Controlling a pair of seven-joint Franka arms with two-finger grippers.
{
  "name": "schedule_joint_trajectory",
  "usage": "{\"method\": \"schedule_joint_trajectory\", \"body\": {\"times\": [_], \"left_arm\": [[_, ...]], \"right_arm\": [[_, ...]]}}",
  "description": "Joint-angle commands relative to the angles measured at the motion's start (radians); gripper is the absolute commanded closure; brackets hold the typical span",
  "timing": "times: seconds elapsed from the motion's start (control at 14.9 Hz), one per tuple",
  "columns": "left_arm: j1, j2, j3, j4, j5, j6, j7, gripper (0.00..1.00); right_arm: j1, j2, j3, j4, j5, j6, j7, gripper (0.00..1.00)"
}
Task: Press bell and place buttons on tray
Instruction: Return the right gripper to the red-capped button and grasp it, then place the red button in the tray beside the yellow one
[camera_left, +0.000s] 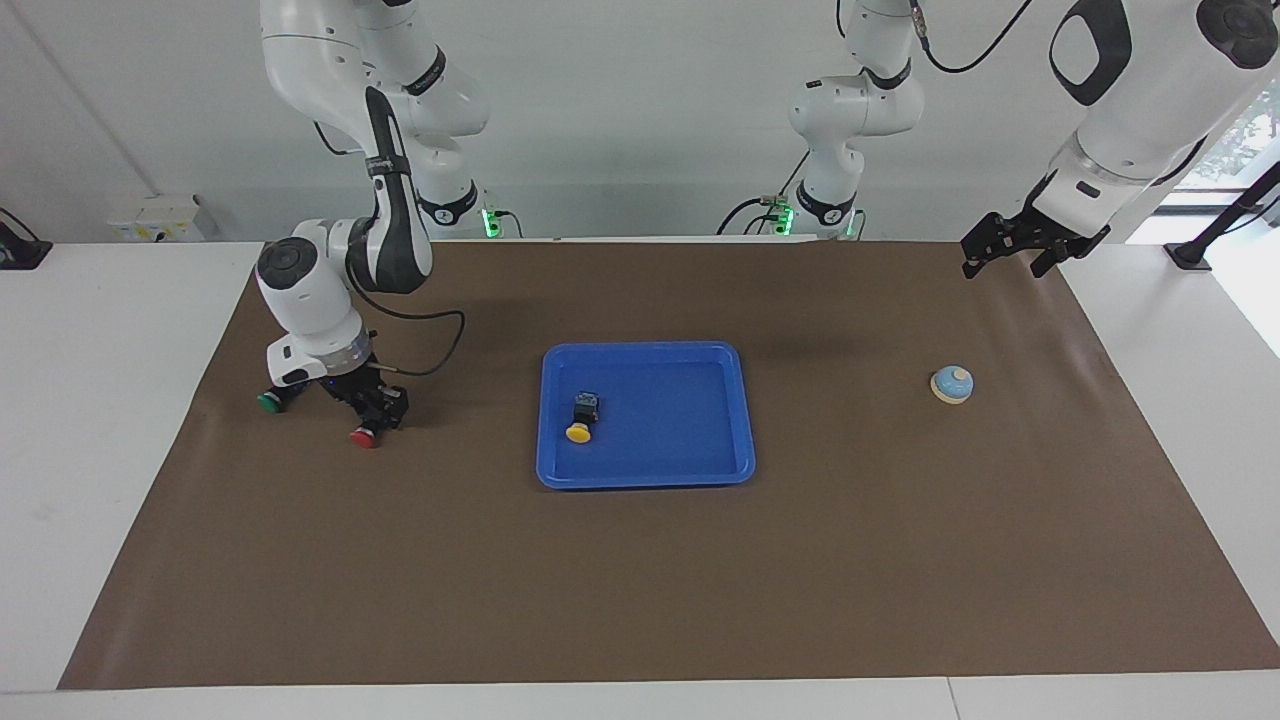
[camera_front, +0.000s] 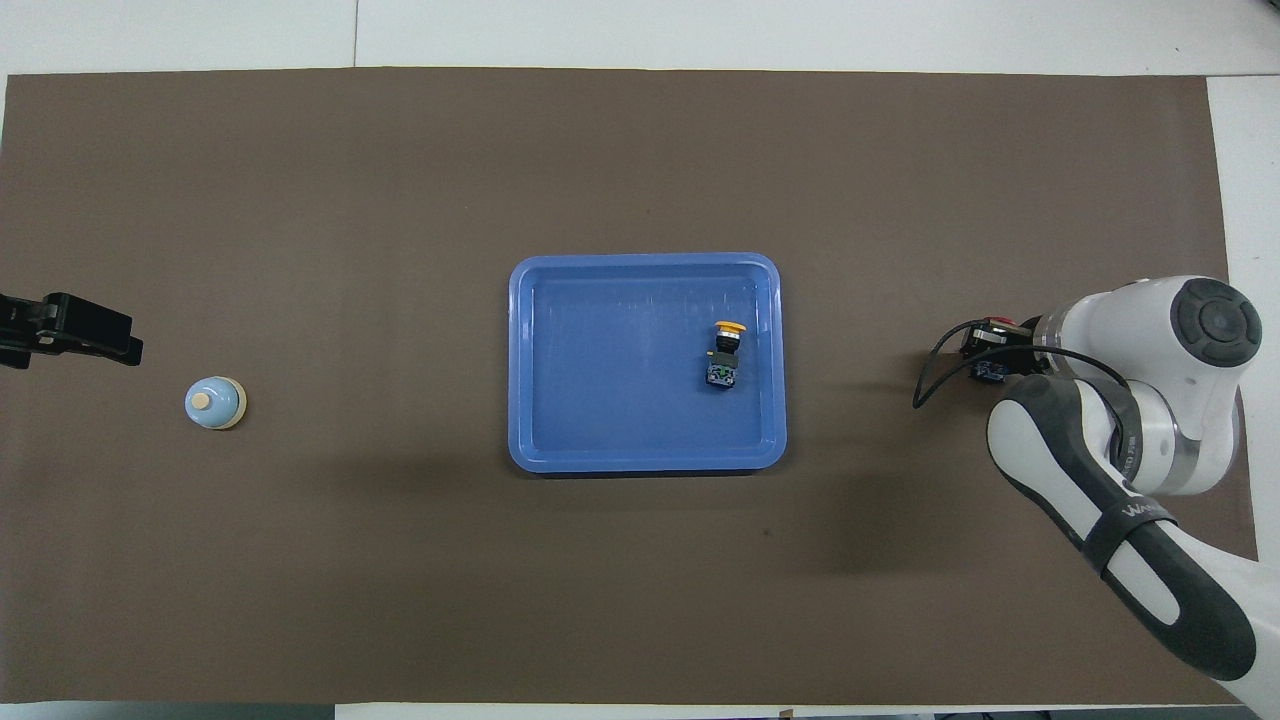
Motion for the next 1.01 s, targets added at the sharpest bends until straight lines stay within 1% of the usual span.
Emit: {"method": "schedule_joint_trajectory", "body": {"times": [0.0,0.13,0.27,0.34,0.54,0.67,0.8,0.94], "left_arm": [[-0.004,-0.006,0.005,-0.003,-0.011,-0.009,-0.010,0.00],[-0.004,-0.006,0.005,-0.003,-0.011,-0.010,-0.010,0.00],[-0.004,-0.006,0.005,-0.003,-0.011,-0.010,-0.010,0.00],[-0.004,-0.006,0.005,-0.003,-0.011,-0.010,-0.010,0.00],[-0.004,-0.006,0.005,-0.003,-0.011,-0.009,-0.010,0.00],[-0.004,-0.006,0.005,-0.003,-0.011,-0.010,-0.010,0.00],[-0.004,-0.006,0.005,-0.003,-0.011,-0.009,-0.010,0.00],[-0.004,-0.006,0.005,-0.003,-0.011,-0.010,-0.010,0.00]], "right_arm": [[-0.008,-0.017,0.012,0.003,-0.004,-0.022,-0.022,1.00],[0.004,-0.015,0.014,0.067,-0.004,-0.116,-0.021,1.00],[0.042,0.009,0.015,0.178,0.002,-0.232,-0.005,1.00],[0.061,0.024,0.015,0.232,0.009,-0.271,0.019,1.00],[0.168,0.057,0.018,0.391,0.010,-0.403,0.122,1.00],[0.265,0.086,0.018,0.479,0.010,-0.461,0.166,1.00],[0.335,0.100,0.018,0.522,0.013,-0.471,0.202,1.00],[0.420,0.129,0.018,0.563,0.050,-0.475,0.257,1.00]]}}
